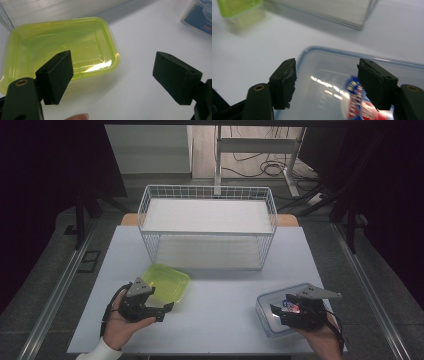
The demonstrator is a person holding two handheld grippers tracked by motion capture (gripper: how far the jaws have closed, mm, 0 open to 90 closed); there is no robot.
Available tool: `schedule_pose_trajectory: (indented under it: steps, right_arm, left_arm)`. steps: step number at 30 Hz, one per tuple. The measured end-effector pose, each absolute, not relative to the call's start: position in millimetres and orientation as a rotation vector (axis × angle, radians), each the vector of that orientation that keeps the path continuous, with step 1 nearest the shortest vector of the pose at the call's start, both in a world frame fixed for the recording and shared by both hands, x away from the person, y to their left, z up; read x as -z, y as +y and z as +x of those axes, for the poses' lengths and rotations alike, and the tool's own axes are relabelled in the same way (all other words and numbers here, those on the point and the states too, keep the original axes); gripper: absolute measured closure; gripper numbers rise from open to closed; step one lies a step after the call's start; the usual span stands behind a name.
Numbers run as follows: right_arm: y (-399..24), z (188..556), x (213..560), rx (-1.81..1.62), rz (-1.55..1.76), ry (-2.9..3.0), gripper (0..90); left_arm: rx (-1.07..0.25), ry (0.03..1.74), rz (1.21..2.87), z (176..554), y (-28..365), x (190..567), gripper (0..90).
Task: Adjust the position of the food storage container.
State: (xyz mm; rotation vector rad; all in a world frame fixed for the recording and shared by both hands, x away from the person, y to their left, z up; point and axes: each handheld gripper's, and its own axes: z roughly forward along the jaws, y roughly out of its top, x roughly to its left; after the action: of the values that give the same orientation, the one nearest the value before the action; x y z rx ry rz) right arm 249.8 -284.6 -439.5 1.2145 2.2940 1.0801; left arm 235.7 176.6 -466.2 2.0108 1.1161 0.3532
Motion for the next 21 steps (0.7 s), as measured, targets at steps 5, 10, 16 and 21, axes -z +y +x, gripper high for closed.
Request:
schedule_pose_trajectory:
  steps: [5, 10, 16, 21]
  right_arm:
    - [-297, 249, 435, -1.029, 1.218, 2.295, 41.3]
    - [-315, 240, 427, -1.020, 1.227, 2.324, 53.1]
    - [-337, 219, 425, -0.948, 1.266, 2.417, 80.1]
    - [-341, 206, 429, -0.887, 1.238, 2.537, 88.9]
  left_arm:
    - [-0.347, 1.124, 2.017, 237, 177, 468, 16.5]
    - [-0.345, 1.125, 2.025, 238, 177, 469, 16.3]
    - [-0.328, 1.128, 2.025, 239, 178, 471, 16.4]
    - [-0.328, 1.124, 2.028, 239, 177, 470, 16.3]
